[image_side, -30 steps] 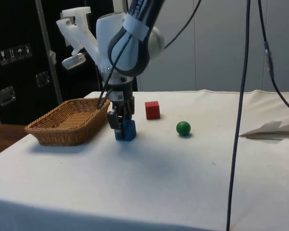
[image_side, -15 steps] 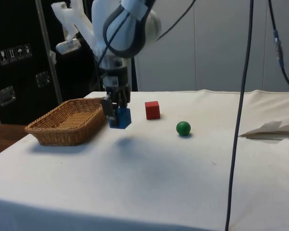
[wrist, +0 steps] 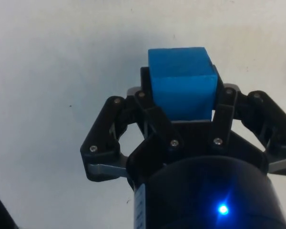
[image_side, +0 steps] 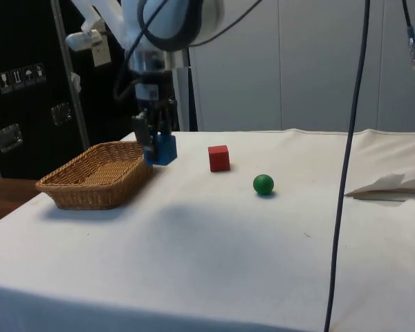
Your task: Place all non-red objects into the basket.
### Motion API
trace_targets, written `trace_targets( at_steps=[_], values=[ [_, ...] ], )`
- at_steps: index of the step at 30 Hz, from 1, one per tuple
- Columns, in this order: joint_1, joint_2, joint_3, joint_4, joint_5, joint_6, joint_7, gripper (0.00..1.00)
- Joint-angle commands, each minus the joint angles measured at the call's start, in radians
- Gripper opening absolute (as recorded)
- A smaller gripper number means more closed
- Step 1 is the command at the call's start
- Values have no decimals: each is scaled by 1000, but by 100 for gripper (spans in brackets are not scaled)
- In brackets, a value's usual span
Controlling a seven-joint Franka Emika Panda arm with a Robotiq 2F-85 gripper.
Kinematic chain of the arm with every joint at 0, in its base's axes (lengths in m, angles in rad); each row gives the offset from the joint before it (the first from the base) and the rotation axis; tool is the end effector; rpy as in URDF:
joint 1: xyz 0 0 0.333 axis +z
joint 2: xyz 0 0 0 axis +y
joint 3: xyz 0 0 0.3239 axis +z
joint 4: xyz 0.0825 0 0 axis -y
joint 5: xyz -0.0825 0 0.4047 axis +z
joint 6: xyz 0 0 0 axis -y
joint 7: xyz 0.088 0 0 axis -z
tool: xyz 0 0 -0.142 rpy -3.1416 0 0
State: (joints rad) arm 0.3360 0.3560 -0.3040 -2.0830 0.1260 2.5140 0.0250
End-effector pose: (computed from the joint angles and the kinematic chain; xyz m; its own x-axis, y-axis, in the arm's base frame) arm 0.6145 0.0212 0.2270 0.9931 -0.0675 0.0964 -0.0696 -0.9974 0.0189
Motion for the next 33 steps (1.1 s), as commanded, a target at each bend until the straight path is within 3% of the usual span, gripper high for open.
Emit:
trace_targets(
  at_steps=[1,6,7,8,14,16,24,26,33],
  values=[
    [8,-6,-7,5,-15,-16,16,2],
    [11,-17,-3,41,-27,-60,31,2],
    [4,-17,3,30,-14,-42,15,2],
    [12,-16,-1,50,-28,-68,34,2],
    [12,6,8,141,-22,-142,41,2],
    [10,4,10,141,-19,-137,33,2],
    [6,78,13,277,-10,-215,38,2],
    [9,82,10,282,-14,-207,38,2],
    [-7,165,13,403,7,-255,29,2]
  ],
)
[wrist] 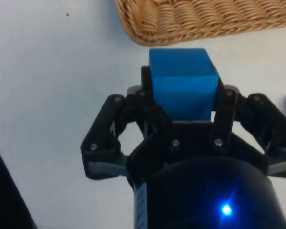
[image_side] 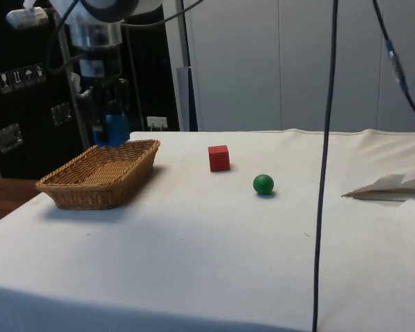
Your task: Place all non-red objects into the basket.
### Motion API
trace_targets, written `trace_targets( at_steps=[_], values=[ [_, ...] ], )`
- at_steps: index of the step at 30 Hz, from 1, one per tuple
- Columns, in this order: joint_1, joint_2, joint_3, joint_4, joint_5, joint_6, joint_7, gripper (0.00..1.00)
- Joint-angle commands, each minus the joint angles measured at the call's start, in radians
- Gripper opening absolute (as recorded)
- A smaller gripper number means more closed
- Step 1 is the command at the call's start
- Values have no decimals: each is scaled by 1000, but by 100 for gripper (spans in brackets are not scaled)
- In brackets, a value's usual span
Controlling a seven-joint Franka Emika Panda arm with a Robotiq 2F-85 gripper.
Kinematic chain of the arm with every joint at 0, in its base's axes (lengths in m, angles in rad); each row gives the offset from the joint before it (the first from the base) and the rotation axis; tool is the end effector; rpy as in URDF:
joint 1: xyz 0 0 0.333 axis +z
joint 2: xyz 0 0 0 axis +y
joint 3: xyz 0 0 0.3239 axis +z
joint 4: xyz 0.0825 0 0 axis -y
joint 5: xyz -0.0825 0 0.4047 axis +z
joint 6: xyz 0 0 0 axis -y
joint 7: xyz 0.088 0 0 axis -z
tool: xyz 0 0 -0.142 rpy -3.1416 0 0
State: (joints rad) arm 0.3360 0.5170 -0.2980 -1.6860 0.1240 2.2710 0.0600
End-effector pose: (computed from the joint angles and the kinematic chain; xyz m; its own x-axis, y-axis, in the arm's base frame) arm 0.7040 0.0515 0.2790 0.9940 -0.0520 0.0961 -0.0559 -0.9977 0.0382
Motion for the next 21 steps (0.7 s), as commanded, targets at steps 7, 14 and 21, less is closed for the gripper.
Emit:
trace_targets(
  at_steps=[7,14,21],
  values=[
    [-22,76,6,99,30,-30,-18,2],
    [-39,146,-2,170,69,-27,-48,2],
    [-55,217,-16,238,120,-23,-84,2]
  ],
)
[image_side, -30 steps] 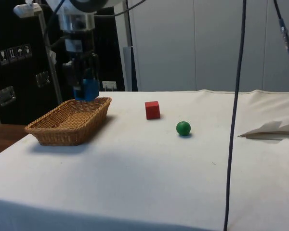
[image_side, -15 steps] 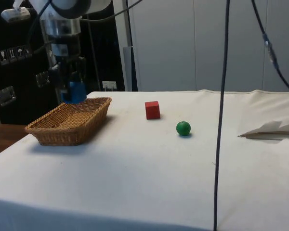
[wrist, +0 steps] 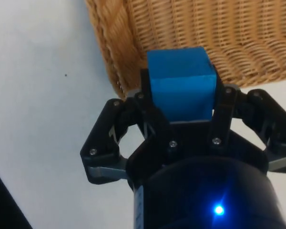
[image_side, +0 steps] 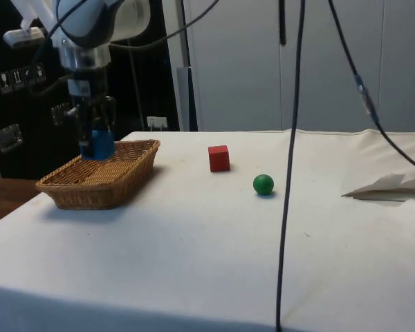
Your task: Place all non-red objects into the basket.
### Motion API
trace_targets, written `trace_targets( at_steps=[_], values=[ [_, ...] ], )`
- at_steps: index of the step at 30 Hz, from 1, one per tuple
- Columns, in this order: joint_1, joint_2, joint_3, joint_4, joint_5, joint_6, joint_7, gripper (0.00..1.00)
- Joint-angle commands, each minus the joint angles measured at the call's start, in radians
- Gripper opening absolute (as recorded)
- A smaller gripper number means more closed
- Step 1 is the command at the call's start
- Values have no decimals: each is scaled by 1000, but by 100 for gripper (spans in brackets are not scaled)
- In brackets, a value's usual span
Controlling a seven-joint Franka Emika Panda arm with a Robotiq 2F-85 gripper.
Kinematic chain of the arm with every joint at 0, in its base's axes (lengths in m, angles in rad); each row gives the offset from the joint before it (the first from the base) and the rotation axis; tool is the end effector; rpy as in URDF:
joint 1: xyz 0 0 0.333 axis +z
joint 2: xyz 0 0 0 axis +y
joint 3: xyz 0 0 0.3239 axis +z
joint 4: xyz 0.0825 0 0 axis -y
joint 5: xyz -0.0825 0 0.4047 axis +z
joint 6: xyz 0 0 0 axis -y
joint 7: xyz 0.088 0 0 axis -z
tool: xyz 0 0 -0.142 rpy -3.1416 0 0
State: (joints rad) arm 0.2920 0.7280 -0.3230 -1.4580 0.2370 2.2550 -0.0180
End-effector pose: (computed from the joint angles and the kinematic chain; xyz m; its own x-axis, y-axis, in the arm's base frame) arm 0.7559 0.0283 0.2386 0.9919 -0.0635 0.1097 -0.0657 -0.9977 0.0164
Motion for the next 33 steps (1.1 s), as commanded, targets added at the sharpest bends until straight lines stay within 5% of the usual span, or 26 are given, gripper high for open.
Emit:
trace_targets(
  at_steps=[1,3,4,5,10,11,14,23,26,27,30,31,33],
  values=[
    [-13,17,7,19,14,-6,-11,2],
    [-16,36,3,38,28,-6,-21,2],
    [-7,30,-6,28,23,1,-16,2],
    [-20,57,-1,59,42,-6,-29,2],
    [-30,119,-9,114,74,-3,-47,2],
    [-20,106,-17,100,66,1,-40,2],
    [-33,145,-10,132,86,1,-52,2],
    [-36,198,-12,163,98,21,-53,4],
    [-36,207,-12,171,99,22,-52,27],
    [-37,211,-12,175,99,22,-52,47],
    [-32,207,-17,167,94,24,-50,81],
    [-37,214,-12,178,99,22,-51,81],
    [-37,215,-12,179,99,22,-51,97]
  ],
)
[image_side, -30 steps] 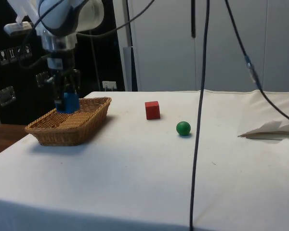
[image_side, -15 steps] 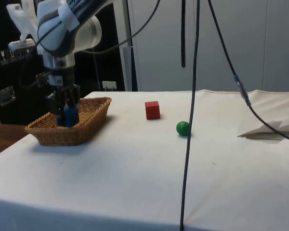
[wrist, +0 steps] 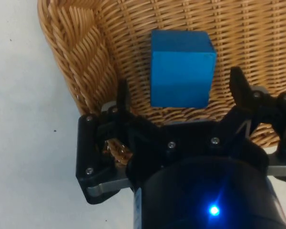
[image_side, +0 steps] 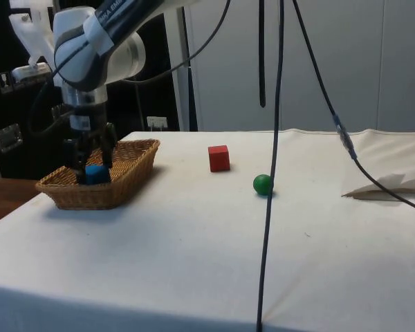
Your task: Place all non-red objects into the basket.
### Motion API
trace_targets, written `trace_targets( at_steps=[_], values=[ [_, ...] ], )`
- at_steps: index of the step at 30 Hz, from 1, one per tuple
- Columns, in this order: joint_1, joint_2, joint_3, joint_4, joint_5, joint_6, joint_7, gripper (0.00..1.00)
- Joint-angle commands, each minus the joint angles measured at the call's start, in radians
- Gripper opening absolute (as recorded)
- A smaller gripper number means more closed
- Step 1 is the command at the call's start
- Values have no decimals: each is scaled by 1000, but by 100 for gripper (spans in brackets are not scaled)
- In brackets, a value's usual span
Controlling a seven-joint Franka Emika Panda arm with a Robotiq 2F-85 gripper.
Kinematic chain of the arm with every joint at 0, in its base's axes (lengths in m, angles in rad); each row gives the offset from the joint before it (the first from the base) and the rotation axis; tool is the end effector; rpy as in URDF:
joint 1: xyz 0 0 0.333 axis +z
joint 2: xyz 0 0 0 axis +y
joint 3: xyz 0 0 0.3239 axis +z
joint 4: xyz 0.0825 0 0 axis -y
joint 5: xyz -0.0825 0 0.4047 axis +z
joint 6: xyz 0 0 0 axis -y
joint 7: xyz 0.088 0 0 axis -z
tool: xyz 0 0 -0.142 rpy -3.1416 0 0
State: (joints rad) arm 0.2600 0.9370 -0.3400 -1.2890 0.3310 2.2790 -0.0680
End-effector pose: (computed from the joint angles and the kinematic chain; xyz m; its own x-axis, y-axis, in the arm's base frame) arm 0.7836 0.0124 0.1661 0.9918 -0.0694 0.1073 -0.0706 -0.9975 0.0079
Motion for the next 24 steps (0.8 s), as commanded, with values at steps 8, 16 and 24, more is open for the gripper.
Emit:
trace_targets(
  at_steps=[8,16,24],
  values=[
    [-4,3,1,13,3,-9,1,100],
    [6,-34,-20,26,-4,-58,7,100],
    [20,-81,-40,15,-12,-108,6,100]
  ],
)
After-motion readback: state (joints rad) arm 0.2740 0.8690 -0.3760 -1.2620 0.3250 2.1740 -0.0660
